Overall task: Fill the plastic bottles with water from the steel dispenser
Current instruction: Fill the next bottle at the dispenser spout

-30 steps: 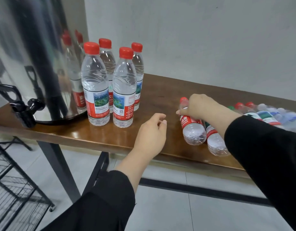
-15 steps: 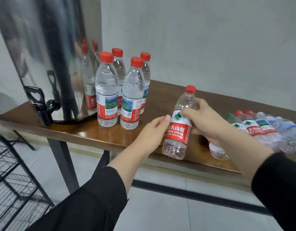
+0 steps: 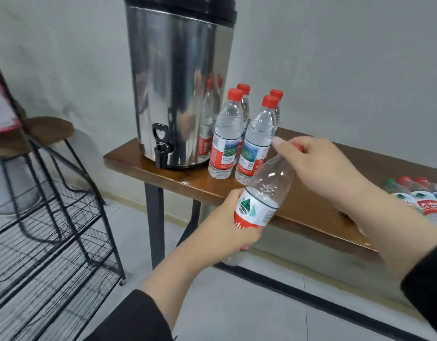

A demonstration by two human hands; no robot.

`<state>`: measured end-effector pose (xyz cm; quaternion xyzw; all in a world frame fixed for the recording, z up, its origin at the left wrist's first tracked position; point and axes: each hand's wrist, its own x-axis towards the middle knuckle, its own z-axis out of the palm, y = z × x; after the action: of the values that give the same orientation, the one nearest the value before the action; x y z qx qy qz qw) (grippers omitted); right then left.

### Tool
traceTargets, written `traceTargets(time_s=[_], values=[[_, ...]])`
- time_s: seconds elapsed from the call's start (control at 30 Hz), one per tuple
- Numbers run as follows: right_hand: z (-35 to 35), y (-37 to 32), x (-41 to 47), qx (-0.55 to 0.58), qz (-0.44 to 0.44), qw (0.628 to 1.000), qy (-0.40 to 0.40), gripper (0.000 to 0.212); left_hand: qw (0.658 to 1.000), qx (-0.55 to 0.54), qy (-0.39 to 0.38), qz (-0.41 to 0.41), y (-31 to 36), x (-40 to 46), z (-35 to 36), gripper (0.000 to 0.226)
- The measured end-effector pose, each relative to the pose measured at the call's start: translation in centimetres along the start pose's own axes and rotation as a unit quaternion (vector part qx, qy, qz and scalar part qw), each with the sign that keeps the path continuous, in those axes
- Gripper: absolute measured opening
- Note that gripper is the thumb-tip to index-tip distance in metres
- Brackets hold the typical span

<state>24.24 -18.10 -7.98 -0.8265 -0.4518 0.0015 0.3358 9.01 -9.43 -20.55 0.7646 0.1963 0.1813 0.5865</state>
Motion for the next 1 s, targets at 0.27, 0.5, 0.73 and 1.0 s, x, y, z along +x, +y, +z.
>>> traceTargets(time_s=[0.27,0.5,0.73,1.0], values=[[6.8,-8.2,-0.4,-0.057,-0.081,0.992,-0.082,0.066,0.985,-0.004,0.17,0.01,-3.8,-6.5,-5.7,0.059],[10.7,-10.4,0.7,-0.045,-0.188,0.961,-0.199,0.039,0.994,-0.047,0.102,-0.012,-7.3,-8.7,-11.1,0.047],[12.2,-10.2,2.5,-0.032,-0.264,0.931,-0.249,0.019,0.994,-0.093,0.046,-0.024,-9.8,-7.2,-12.8,0.053],[13.3,-9.8,3.1,-0.241,-0.157,0.94,-0.183,0.062,0.993,-0.066,0.097,0.01,-11.9,-4.4,-10.9,0.052]])
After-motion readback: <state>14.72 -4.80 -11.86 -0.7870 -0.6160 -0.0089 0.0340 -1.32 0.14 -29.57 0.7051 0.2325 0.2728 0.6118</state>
